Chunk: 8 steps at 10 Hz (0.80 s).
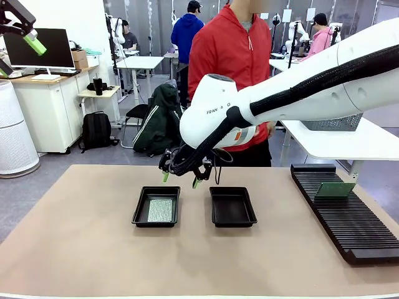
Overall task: Inspect and transfer BCBs to ESD trays.
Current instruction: Pick up the Blank PCB from the PCB Rack and place it in the left ESD tray, then pick up the ESD tray and place it on the left side of the table.
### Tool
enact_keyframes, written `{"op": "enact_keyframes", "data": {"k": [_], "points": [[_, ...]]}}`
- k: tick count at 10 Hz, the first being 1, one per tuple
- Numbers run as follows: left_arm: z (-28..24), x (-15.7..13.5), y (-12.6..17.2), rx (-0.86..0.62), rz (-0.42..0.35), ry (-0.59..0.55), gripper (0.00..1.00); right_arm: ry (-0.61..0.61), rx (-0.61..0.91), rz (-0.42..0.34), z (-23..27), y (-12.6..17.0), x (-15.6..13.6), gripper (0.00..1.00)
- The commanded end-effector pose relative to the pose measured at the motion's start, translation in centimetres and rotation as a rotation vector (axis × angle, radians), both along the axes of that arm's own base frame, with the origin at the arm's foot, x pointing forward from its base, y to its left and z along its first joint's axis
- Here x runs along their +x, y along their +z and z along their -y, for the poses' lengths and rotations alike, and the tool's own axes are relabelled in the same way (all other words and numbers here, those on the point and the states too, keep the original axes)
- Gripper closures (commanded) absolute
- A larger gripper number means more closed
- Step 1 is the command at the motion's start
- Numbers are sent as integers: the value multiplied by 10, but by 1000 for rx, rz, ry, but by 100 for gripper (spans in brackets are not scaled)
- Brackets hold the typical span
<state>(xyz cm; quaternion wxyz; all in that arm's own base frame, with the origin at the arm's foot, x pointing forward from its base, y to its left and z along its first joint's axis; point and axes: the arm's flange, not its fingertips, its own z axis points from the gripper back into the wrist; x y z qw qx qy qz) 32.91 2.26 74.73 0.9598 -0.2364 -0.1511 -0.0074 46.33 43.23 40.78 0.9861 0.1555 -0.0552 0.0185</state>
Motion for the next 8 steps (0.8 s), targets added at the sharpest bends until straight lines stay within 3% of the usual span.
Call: {"op": "enact_keyframes", "data": {"k": [1,8], "points": [[0,-1,-2,-1,-1,1,0,-2,0,-2,0,-1,0,0],[0,-1,-2,-1,-1,1,0,-2,0,-2,0,-1,0,0]]}}
